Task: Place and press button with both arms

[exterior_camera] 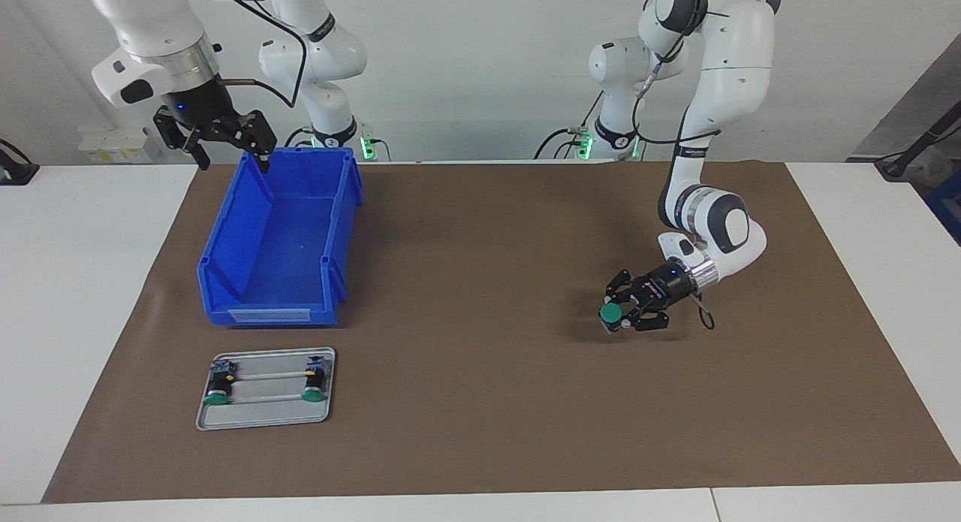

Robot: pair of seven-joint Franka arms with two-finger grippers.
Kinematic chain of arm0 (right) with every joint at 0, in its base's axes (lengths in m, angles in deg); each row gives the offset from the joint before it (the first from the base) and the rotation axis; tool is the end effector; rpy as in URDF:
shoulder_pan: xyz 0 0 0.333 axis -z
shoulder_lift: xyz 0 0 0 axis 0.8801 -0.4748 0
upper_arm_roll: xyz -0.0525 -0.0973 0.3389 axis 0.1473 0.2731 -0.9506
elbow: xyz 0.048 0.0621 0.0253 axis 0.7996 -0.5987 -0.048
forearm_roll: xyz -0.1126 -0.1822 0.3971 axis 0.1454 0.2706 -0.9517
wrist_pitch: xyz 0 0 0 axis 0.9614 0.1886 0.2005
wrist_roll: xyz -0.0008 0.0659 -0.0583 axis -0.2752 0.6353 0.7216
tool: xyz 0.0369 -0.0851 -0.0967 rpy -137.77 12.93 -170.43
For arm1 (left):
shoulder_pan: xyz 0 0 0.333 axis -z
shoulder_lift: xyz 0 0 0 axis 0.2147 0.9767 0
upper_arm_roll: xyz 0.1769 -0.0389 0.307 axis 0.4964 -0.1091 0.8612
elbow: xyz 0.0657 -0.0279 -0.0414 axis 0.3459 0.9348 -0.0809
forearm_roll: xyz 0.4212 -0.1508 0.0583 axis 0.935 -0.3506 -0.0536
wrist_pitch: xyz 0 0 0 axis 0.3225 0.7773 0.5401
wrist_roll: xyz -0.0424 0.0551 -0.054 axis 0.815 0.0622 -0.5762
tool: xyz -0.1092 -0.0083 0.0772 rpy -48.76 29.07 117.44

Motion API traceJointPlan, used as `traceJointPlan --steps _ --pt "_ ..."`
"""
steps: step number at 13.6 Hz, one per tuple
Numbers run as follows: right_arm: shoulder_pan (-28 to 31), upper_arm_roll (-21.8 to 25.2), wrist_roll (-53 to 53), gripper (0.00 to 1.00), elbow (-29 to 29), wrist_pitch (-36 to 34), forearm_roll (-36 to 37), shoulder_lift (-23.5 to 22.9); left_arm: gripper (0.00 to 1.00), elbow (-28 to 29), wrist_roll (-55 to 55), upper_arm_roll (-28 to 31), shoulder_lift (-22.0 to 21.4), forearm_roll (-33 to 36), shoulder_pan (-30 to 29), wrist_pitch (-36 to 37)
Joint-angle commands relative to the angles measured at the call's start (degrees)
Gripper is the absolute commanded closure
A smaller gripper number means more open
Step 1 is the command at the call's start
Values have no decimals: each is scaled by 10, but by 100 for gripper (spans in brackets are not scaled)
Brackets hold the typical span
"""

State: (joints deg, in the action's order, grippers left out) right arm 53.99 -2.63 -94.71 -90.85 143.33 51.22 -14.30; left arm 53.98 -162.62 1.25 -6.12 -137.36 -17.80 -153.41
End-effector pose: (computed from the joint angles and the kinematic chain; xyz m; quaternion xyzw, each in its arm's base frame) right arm 0.5855 0.0084 0.6632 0.9988 -0.0472 -0.0016 0.0095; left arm 0.6576 -0.1118 0.2408 0.5934 -0.4792 0.5578 0.3272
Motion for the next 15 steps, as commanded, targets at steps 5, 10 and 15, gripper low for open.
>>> traceJointPlan --steps 5,10,15 --pt "6 0 1 0 -2 -6 -7 2 100 -41 -17 -10 48 -63 56 -61" --pt "6 0 1 0 -3 -7 -6 2 100 -46 -29 -27 73 -82 54 -59" --pt "7 1 1 0 -3 -7 -6 2 100 -33 -52 -23 72 -73 39 -38"
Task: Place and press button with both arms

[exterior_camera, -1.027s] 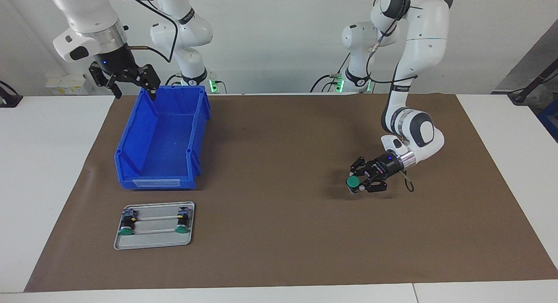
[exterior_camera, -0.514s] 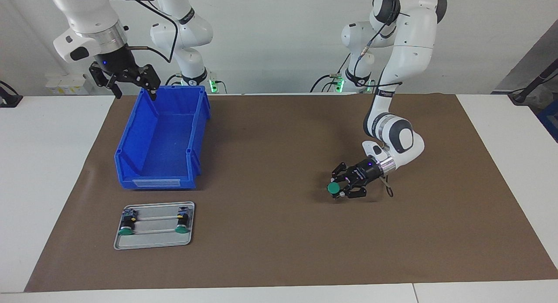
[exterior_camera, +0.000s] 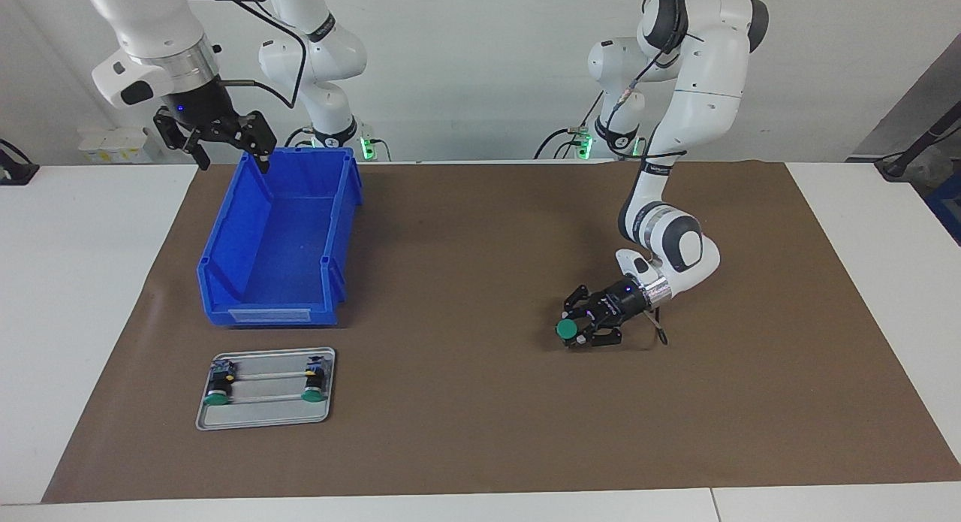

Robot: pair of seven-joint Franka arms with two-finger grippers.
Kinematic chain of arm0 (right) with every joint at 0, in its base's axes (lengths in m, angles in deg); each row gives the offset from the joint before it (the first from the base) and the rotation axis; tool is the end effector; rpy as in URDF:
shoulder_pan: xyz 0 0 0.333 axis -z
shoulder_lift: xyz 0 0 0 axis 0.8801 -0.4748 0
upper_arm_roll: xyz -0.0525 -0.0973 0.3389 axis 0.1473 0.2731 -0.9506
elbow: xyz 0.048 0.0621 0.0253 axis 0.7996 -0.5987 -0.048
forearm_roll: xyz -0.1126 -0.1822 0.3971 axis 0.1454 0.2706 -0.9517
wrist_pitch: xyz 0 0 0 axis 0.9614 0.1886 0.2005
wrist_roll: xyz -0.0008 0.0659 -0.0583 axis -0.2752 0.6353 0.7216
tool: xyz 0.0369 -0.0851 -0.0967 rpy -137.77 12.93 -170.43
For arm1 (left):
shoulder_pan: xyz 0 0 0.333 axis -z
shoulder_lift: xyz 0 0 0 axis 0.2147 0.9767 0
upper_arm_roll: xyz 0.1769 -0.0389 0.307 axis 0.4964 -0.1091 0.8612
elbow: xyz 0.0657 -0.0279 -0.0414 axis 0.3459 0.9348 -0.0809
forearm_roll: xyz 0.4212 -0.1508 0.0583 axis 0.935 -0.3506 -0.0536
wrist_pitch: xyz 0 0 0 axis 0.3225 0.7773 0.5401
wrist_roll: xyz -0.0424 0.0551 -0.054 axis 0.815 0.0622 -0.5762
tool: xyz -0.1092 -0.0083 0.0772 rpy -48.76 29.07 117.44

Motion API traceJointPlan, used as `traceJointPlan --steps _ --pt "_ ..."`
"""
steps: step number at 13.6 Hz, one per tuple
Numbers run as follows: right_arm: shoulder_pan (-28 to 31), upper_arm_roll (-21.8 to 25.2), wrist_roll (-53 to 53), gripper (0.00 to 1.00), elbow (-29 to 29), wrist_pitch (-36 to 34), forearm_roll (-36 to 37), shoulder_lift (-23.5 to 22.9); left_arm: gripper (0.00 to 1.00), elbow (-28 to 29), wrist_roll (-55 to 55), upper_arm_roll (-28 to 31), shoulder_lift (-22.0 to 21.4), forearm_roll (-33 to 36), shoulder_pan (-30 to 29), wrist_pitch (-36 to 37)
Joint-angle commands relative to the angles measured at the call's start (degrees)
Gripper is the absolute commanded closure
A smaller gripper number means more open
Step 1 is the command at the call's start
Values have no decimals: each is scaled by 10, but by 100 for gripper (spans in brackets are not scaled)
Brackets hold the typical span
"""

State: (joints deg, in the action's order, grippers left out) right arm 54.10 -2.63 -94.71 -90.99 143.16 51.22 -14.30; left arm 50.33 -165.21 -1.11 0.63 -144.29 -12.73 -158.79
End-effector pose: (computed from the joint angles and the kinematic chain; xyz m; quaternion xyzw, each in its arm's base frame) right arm 0.5850 0.0072 0.6616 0.9988 -0.0482 -0.0043 0.0097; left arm 0.6621 -0.1838 0.1918 0.6088 -0.4617 0.5510 0.3355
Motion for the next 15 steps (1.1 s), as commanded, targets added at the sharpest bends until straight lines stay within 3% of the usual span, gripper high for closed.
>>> traceJointPlan --steps 1,15 --pt "6 0 1 0 -1 -6 -6 2 100 6 -29 2 5 -3 -13 16" --pt "6 0 1 0 -2 -5 -6 3 100 30 -46 3 1 17 -32 15"
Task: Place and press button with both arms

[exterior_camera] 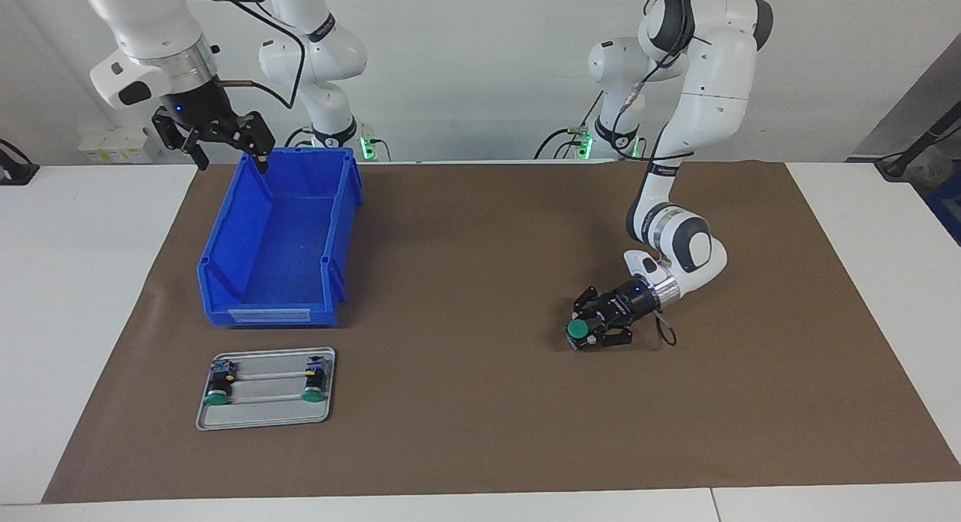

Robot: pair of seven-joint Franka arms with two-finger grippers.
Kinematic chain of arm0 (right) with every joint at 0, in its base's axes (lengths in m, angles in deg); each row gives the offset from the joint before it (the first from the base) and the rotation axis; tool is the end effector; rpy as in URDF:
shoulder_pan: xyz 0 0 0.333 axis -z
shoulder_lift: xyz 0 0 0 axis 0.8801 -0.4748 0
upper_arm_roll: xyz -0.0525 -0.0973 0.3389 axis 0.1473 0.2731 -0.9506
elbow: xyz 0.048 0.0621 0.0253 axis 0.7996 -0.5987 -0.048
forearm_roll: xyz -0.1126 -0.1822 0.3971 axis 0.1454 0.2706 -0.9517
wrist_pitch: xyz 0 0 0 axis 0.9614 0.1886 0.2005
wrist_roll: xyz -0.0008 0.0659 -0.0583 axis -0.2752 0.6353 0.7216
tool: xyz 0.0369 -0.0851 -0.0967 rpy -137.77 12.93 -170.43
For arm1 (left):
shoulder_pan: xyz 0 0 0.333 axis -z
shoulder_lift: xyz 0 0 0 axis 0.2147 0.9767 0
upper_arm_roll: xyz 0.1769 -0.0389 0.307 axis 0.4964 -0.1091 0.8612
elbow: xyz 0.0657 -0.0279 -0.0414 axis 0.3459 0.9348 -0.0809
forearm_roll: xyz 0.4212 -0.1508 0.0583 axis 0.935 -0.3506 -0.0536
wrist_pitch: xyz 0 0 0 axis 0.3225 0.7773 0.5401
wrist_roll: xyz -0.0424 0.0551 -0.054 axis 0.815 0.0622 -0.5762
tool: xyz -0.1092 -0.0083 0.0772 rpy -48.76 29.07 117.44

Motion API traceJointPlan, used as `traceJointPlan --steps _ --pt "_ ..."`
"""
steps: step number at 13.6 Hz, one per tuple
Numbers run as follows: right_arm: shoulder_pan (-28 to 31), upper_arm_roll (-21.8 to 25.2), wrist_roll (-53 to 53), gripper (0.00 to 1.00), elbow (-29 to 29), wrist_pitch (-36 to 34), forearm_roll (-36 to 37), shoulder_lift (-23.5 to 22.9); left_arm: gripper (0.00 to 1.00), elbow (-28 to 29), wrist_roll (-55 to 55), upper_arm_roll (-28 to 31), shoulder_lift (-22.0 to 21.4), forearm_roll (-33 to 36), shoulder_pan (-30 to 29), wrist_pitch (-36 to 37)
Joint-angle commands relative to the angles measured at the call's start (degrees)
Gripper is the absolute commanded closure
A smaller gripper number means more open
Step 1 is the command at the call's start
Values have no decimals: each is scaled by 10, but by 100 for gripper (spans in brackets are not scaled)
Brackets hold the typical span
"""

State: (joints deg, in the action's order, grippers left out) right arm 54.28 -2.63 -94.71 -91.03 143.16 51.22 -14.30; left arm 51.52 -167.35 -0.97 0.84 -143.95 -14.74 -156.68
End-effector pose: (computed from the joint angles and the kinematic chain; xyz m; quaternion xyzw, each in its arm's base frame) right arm 0.5850 0.0054 0.6613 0.9987 -0.0497 -0.0046 0.0097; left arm 0.6580 -0.1635 0.1837 0.6030 -0.4608 0.5599 0.3324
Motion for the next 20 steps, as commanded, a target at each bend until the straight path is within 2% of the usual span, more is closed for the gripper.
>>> traceJointPlan --steps 1,10,13,15,18,20 --pt "4 0 1 0 -2 -5 -6 3 100 18 -26 2 -1 19 -13 -6" --pt "4 0 1 0 -2 -5 -6 2 98 18 -24 1 -1 20 -16 -7" --pt "4 0 2 0 -2 -5 -6 3 76 17 -22 1 -1 20 -13 -11" --pt "4 0 2 0 -2 -5 -6 3 65 17 -21 1 -1 20 -13 -11" --pt "4 0 2 0 -4 -5 -6 3 57 17 -20 1 -1 20 -13 -14" --pt "4 0 2 0 -4 -5 -6 4 46 17 -17 1 -1 20 -11 -16"
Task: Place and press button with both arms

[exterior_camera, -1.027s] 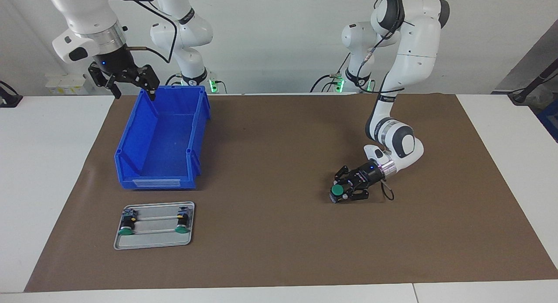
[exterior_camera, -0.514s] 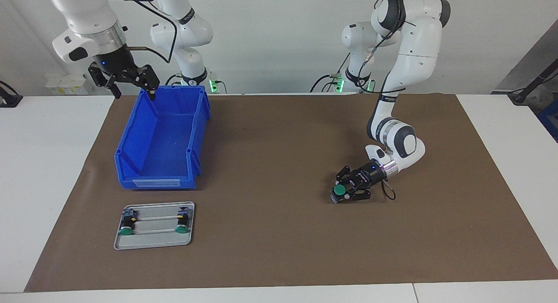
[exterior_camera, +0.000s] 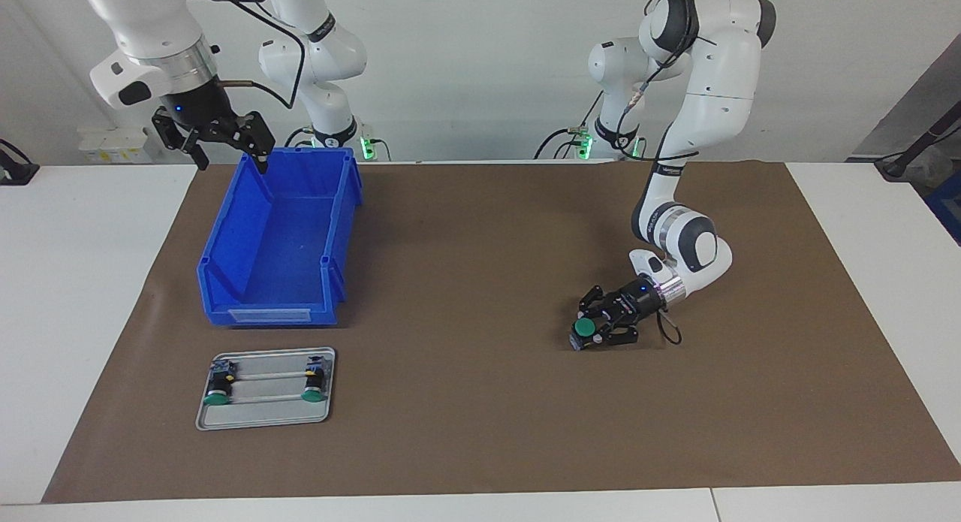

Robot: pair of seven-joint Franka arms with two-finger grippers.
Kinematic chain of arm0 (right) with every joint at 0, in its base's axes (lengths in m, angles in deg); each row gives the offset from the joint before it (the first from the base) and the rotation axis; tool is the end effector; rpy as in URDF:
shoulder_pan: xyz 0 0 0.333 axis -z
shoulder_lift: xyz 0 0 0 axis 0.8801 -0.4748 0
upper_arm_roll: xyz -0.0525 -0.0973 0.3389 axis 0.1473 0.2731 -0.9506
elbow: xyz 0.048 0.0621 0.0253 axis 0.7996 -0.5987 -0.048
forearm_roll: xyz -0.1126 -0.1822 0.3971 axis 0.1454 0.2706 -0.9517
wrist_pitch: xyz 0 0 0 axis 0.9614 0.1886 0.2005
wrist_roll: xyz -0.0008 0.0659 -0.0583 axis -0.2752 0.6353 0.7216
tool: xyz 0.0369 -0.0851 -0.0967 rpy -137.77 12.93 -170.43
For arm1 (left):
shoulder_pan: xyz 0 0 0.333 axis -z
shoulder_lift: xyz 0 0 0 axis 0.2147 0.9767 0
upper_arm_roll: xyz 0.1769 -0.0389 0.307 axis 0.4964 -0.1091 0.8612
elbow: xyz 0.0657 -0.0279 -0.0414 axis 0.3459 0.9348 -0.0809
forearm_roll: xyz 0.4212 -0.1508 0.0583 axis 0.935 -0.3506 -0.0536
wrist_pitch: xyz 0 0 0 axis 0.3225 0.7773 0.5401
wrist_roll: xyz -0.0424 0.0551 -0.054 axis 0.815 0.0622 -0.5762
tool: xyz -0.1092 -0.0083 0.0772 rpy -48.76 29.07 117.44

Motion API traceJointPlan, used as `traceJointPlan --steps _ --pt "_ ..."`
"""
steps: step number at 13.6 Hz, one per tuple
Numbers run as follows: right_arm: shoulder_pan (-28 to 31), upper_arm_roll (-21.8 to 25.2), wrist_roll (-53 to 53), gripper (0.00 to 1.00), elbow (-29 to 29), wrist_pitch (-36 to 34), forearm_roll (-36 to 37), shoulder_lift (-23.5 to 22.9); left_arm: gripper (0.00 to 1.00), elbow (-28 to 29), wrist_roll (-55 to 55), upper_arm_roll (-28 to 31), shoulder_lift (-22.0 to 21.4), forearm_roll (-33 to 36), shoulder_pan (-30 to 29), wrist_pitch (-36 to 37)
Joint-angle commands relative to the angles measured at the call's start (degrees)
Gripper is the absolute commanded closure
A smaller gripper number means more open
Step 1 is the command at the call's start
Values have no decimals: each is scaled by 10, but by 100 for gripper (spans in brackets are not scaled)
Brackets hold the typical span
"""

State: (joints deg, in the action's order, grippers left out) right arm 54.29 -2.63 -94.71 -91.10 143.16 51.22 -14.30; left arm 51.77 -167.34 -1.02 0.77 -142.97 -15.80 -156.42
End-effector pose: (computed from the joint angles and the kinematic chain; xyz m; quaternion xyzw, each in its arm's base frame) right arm 0.5850 0.0053 0.6606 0.9987 -0.0498 -0.0052 0.0097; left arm 0.6579 -0.1527 0.1826 0.6042 -0.4621 0.5588 0.3303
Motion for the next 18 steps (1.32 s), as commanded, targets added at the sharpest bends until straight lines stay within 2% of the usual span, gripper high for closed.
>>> traceJointPlan --steps 1,5,11,16,18 --pt "4 0 2 0 -4 -5 -6 4 43 15 -17 2 0 10 0 -20" --pt "4 0 2 0 -4 -5 -6 4 29 15 -9 2 0 10 1 -21" --pt "4 0 2 0 -4 -5 -6 4 30 11 12 2 -2 10 -8 -19" --pt "4 0 2 0 -4 -5 -6 4 26 15 13 2 -5 11 -12 -15" --pt "4 0 2 0 -4 -5 -6 4 25 16 15 3 -5 49 -35 -12"
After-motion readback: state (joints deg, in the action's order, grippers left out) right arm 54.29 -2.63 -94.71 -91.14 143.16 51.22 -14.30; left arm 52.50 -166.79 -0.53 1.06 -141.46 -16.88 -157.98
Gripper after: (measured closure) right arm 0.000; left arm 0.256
